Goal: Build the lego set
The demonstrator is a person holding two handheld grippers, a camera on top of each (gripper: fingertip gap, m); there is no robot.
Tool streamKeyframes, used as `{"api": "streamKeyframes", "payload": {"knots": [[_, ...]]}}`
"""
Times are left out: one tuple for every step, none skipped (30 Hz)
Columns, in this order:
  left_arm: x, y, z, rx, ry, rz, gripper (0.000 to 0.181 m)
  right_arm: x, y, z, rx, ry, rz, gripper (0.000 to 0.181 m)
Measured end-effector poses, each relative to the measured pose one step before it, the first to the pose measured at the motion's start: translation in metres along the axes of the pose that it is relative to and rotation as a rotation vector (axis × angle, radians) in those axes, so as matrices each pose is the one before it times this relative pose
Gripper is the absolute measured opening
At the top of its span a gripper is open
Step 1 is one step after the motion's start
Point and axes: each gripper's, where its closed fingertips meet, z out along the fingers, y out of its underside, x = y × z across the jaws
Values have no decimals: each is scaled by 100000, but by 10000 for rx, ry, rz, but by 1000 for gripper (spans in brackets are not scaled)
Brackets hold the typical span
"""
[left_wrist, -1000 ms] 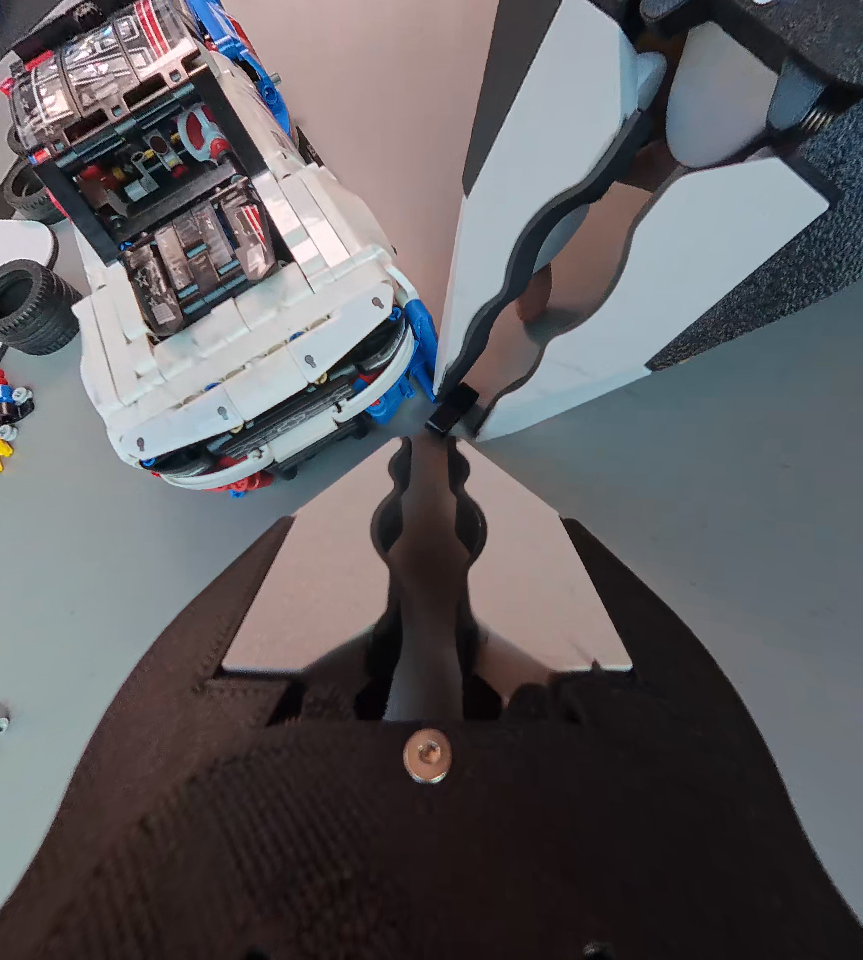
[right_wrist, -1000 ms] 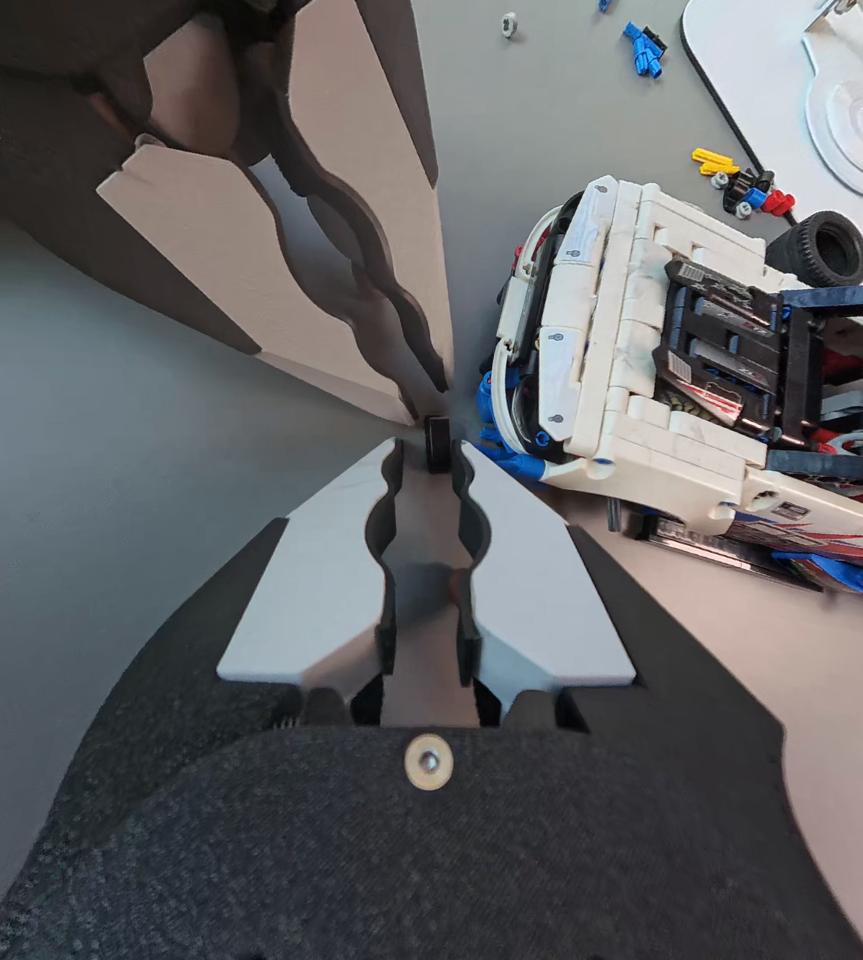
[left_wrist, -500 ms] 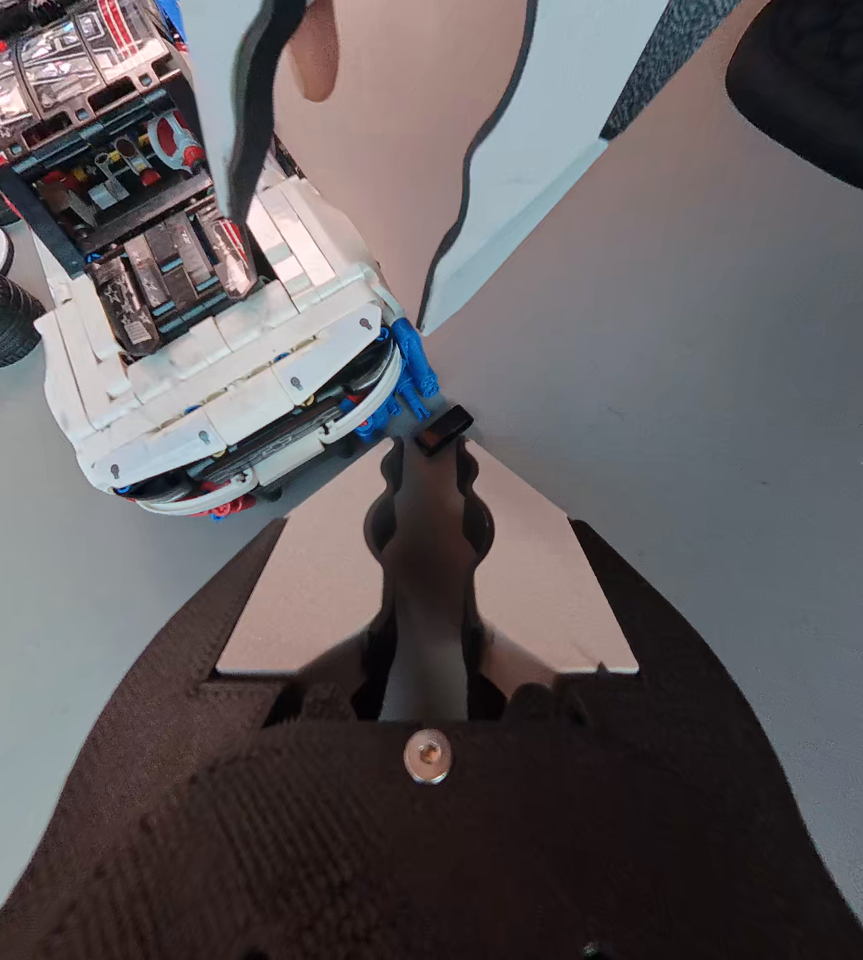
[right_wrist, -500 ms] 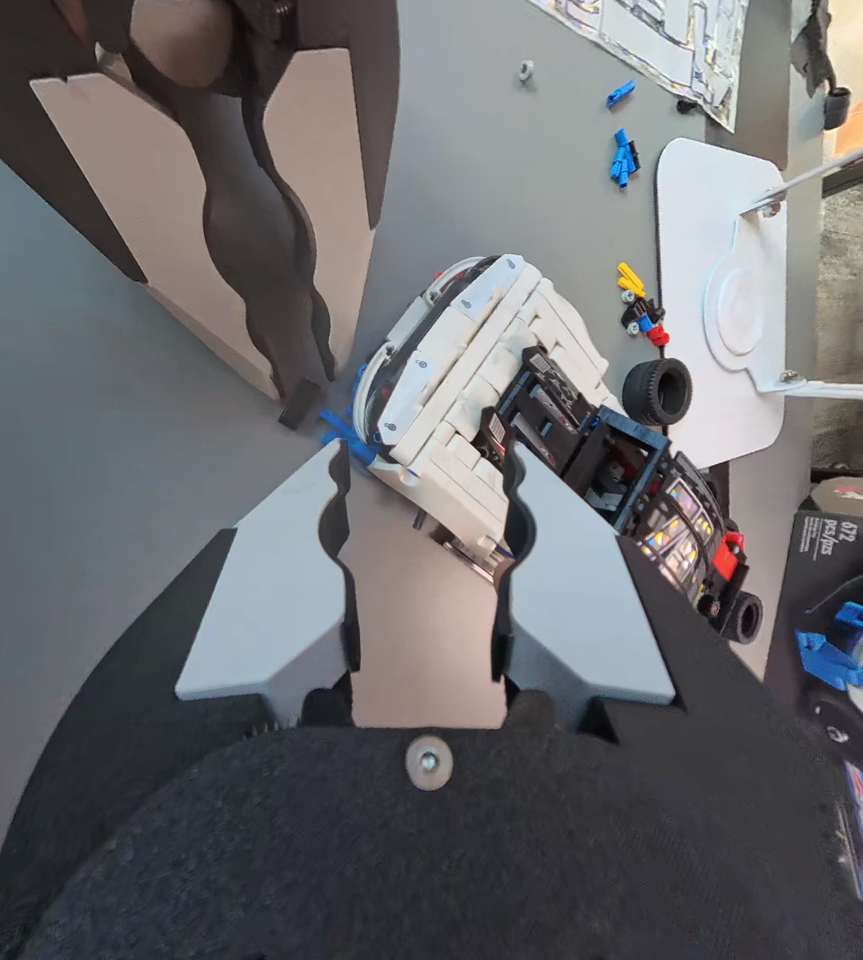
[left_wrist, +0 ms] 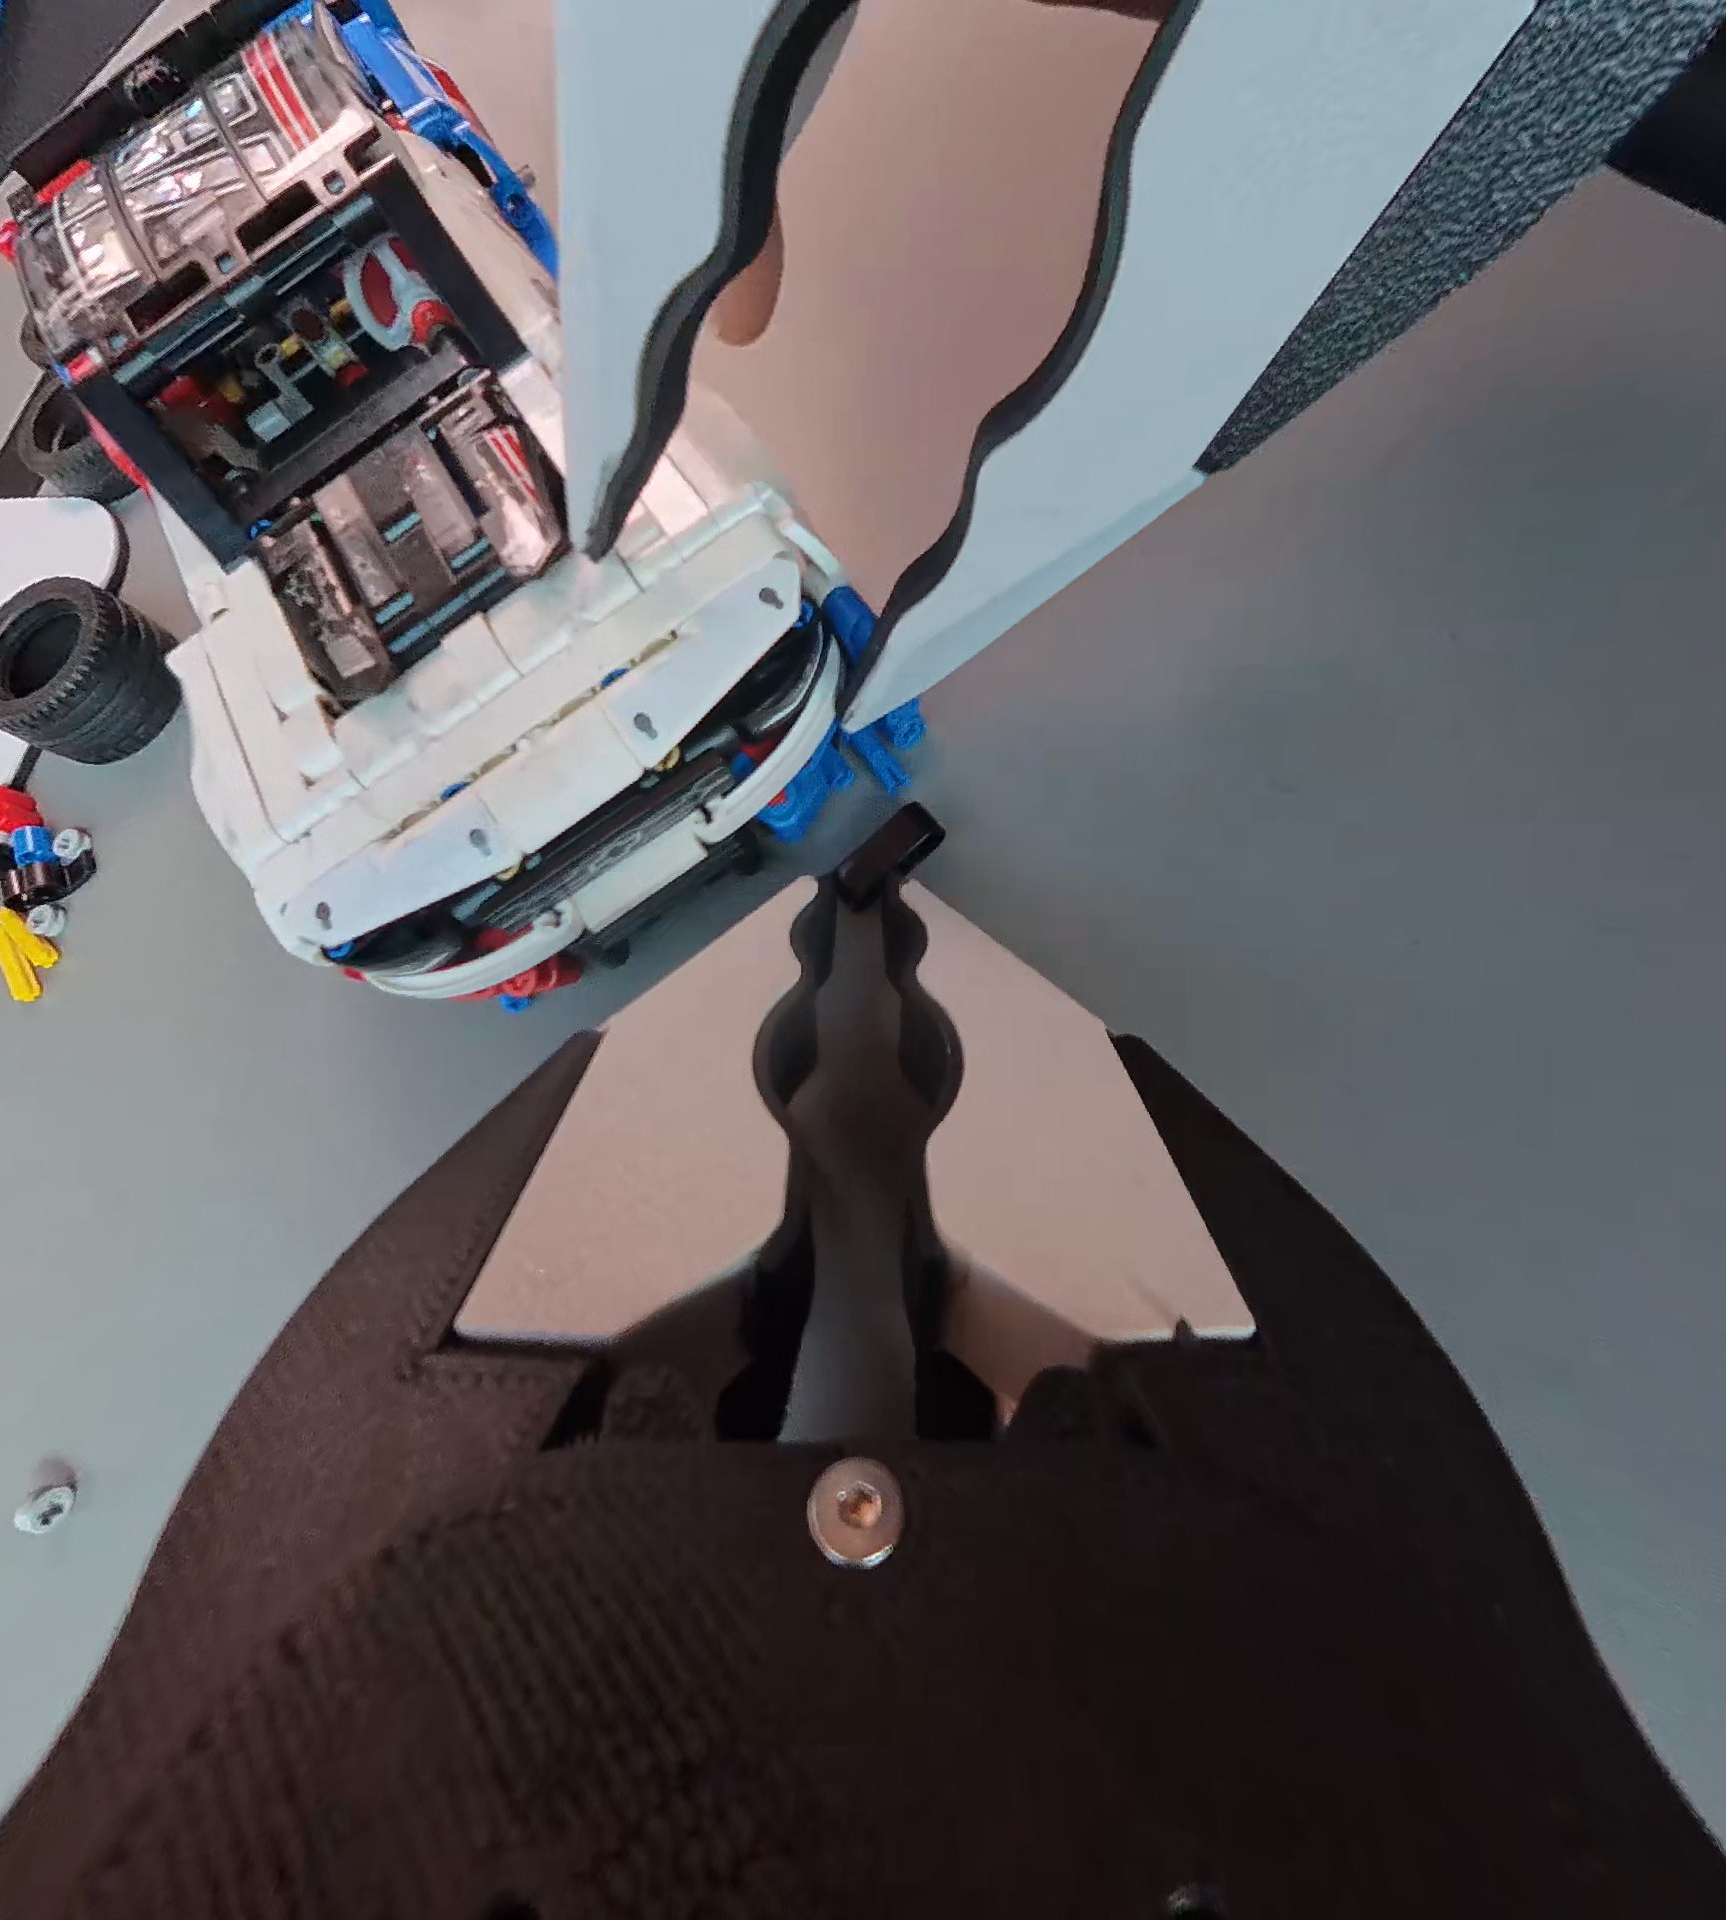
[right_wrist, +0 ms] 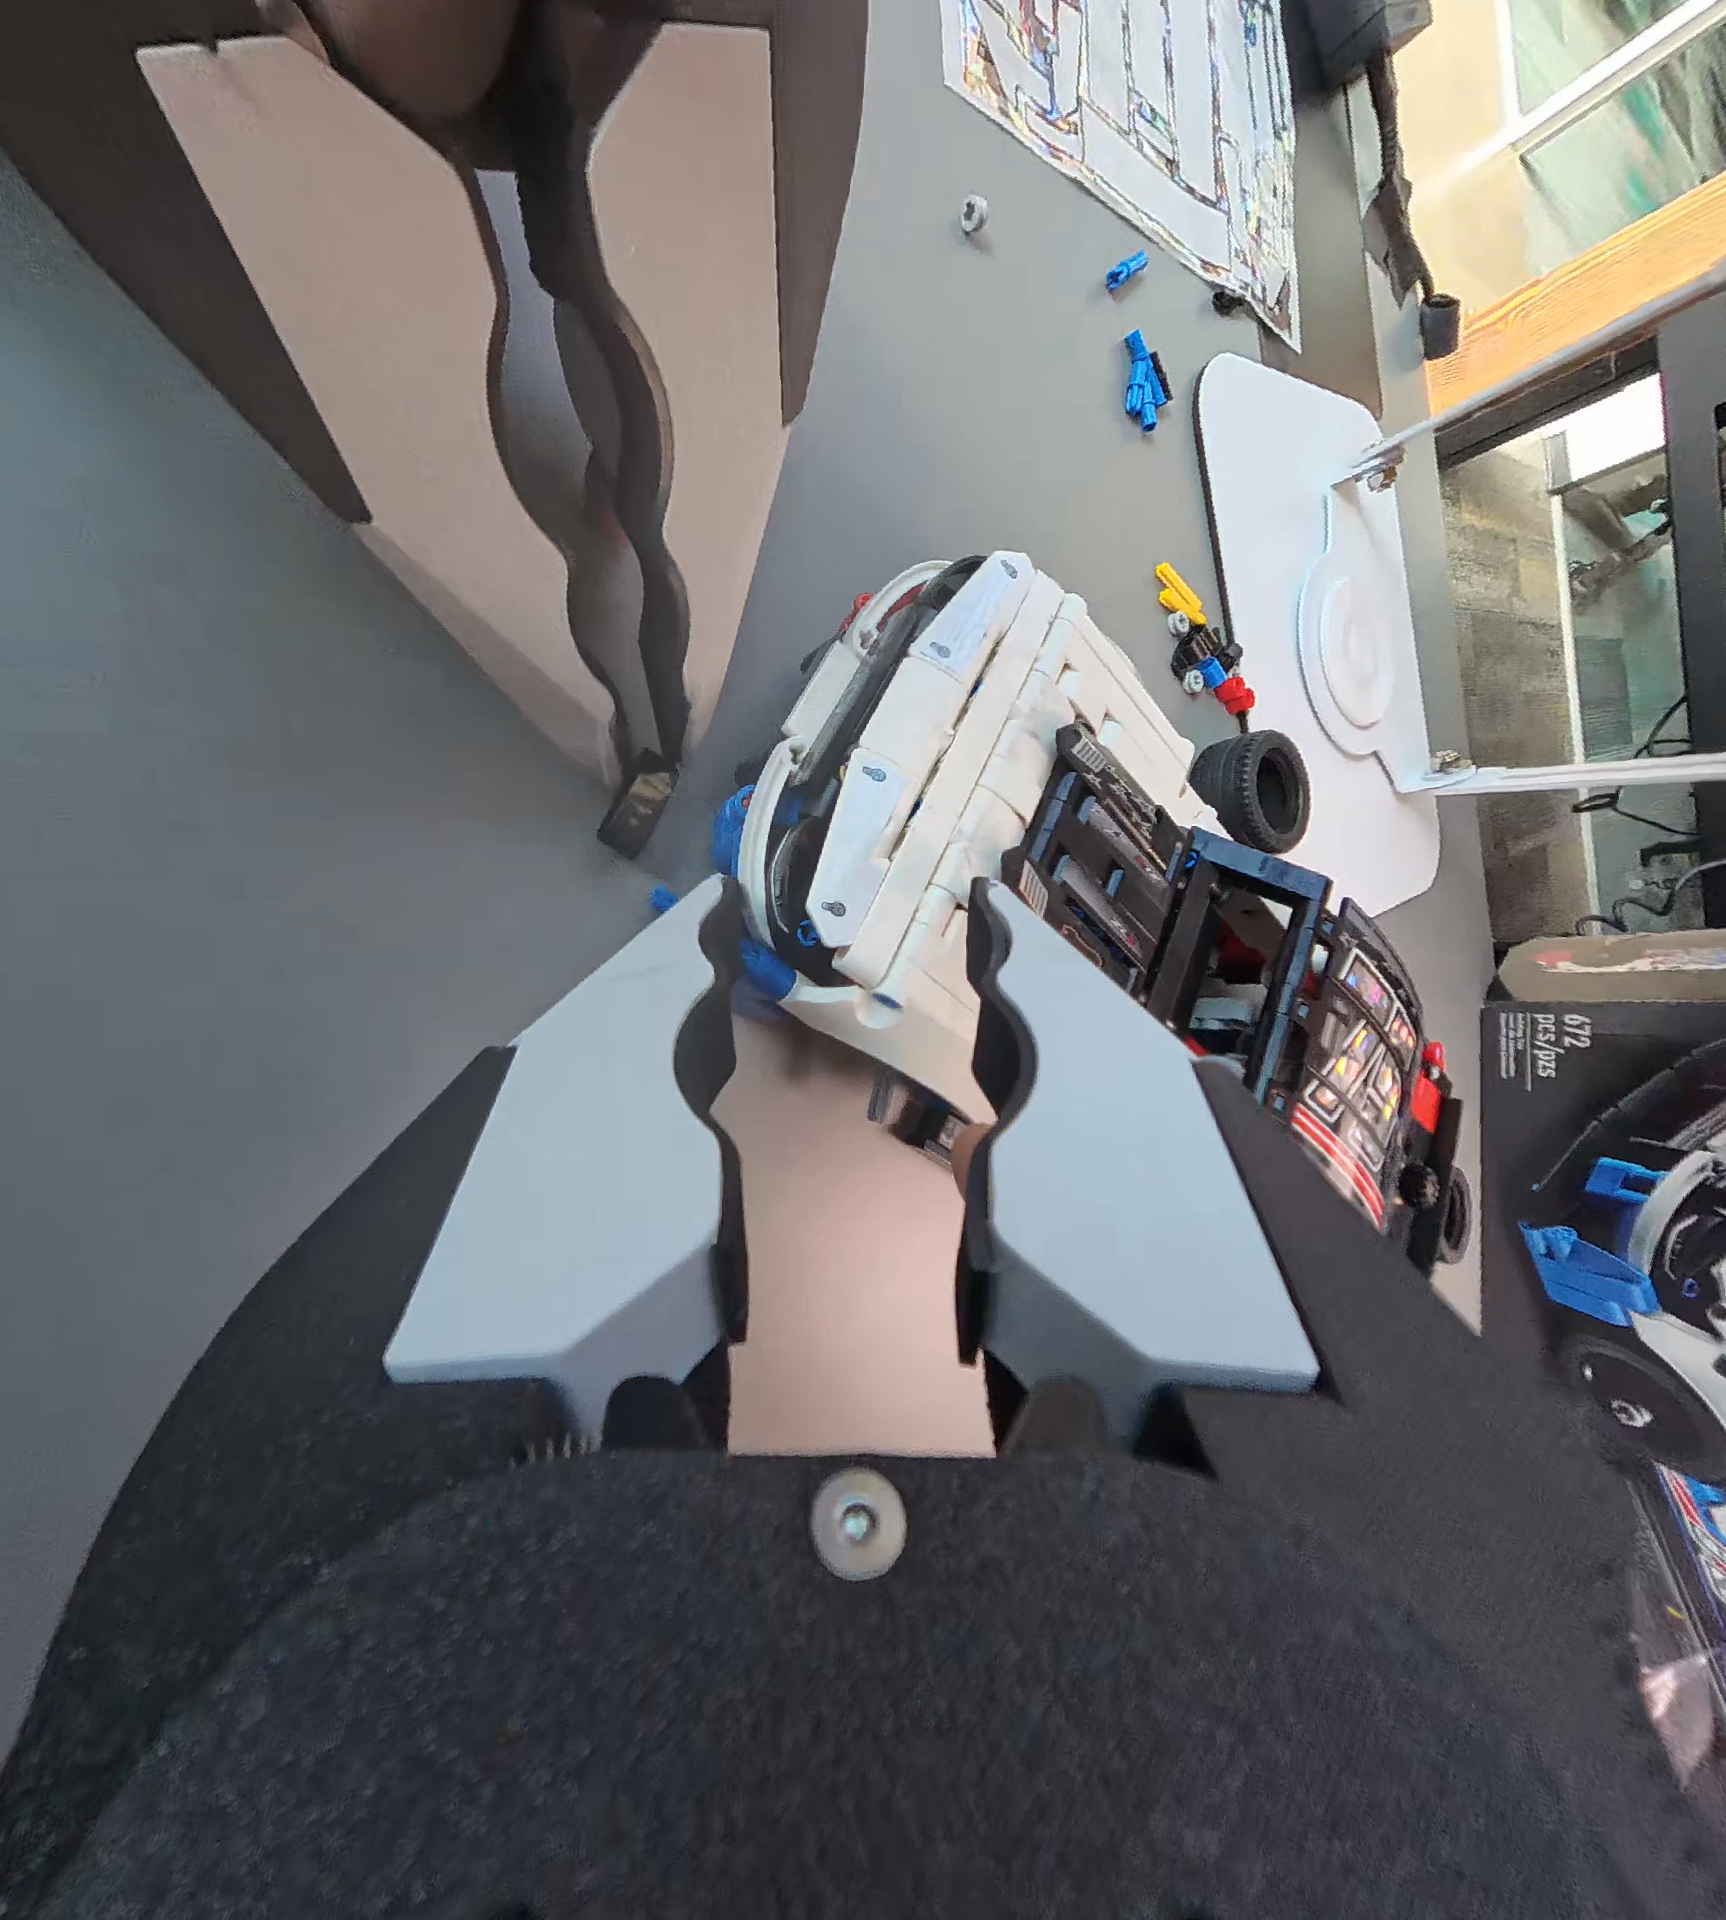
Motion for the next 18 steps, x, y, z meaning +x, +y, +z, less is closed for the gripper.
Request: {"api": "streamKeyframes", "payload": {"knots": [[-183, 58, -8, 15, -37, -53, 7, -17, 166, -167, 57, 18, -13, 41], [-112, 6, 8, 19, 9, -94, 7, -59, 98, -157, 84, 34, -40, 41], [-33, -33, 47, 23, 32, -86, 7, -137, 64, -76, 75, -16, 88, 39], [-10, -50, 55, 2, 4, -33, 7, 1, -8, -6, 98, 39, 140, 39], [53, -83, 72, 5, -4, 22, 7, 9, -25, 16, 86, 4, 95, 39], [138, -104, 87, 14, 31, 47, 7, 9, -40, 25, 76, -27, 124, 39], [169, -125, 85, 15, 33, 46, 7, 13, -73, 36, 93, -46, 149, 39], [133, -113, 81, 2, 0, 41, 7, 19, -92, 14, 110, -54, 160, 38], [114, -87, 75, 0, 1, 39, 7, 17, -81, 14, 100, -62, 166, 38], [98, -85, 71, -3, 9, 23, 7, 13, -58, 8, 88, -57, 149, 37], [78, -79, 70, 1, 11, 14, 7, 14, -43, 9, 71, -41, 115, 37], [-27, -26, 58, -20, -41, -11, 7, 6, -17, -7, 50, -22, 76, 37], [-73, -18, 57, -32, -59, -31, 7, 9, -12, -4, 29, -6, 37, 37], [-69, -10, 46, -28, -44, -20, 7, -6, 12, -10, 20, 3, 11, 37], [-44, -24, 45, -8, -42, 6, 7, 2, -13, -6, 21, 2, 21, 37], [-33, -33, 47, -10, -44, 31, 7, -4, -5, -15, 35, -8, 54, 37], [-49, -20, 31, -20, -68, 42, 7, 5, -33, -14, 46, -23, 95, 37], [-33, -30, 47, -19, -73, 48, 7, 5, -33, -16, 62, -36, 119, 36]]}}
